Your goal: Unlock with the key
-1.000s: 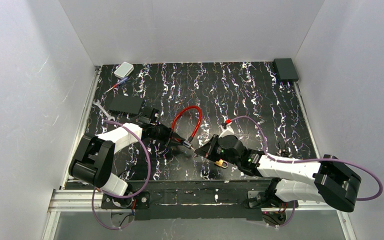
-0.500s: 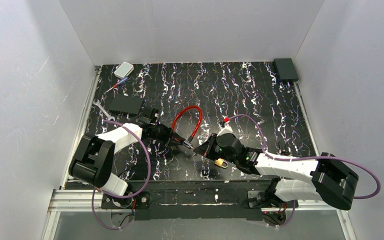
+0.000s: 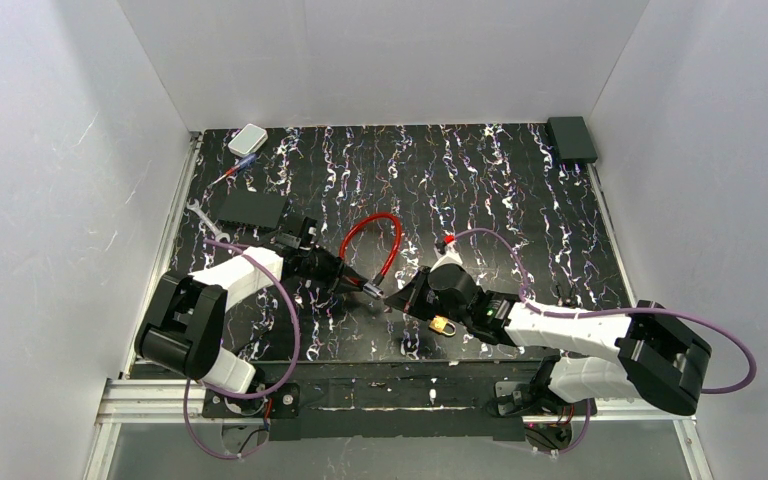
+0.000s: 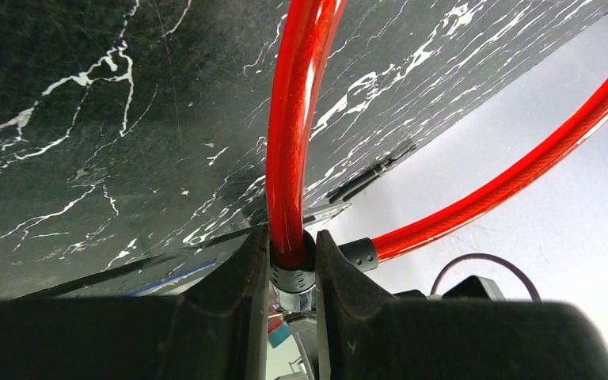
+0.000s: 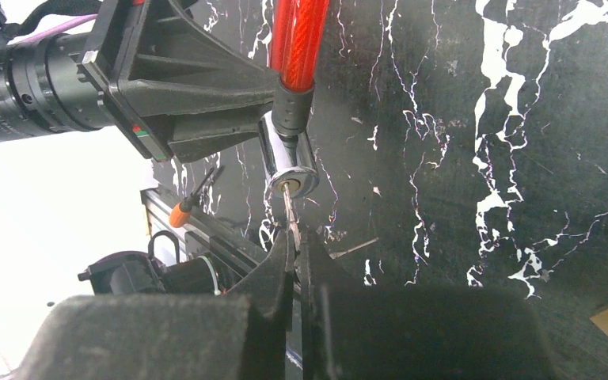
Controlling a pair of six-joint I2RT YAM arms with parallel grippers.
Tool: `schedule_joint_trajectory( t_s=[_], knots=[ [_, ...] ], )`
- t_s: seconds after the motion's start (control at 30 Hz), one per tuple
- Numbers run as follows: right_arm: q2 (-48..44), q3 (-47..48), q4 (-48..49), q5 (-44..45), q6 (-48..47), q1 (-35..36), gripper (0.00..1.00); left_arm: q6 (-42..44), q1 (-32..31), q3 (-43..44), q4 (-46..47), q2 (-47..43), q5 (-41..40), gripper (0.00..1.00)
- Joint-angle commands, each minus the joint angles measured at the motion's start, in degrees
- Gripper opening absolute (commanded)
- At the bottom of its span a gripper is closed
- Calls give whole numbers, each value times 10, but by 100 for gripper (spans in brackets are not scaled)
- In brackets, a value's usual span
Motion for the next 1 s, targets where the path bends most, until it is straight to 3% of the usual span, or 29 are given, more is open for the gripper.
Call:
schedule_joint_trajectory(
  t_s=[0.0, 0.37, 0.63, 0.97],
  knots=[
    [5, 25, -6, 20, 12, 0, 1, 25, 0, -2, -29, -35, -5, 0],
    [20, 7, 38, 9, 15, 0, 1, 14, -7, -2, -29, -47, 2, 0],
    [44, -23, 98, -1, 84, 0, 1, 8, -12, -4, -29, -48, 1, 0],
    [33, -25, 84, 4, 73, 0, 1, 1, -13, -7, -21, -43, 9, 0]
  ],
)
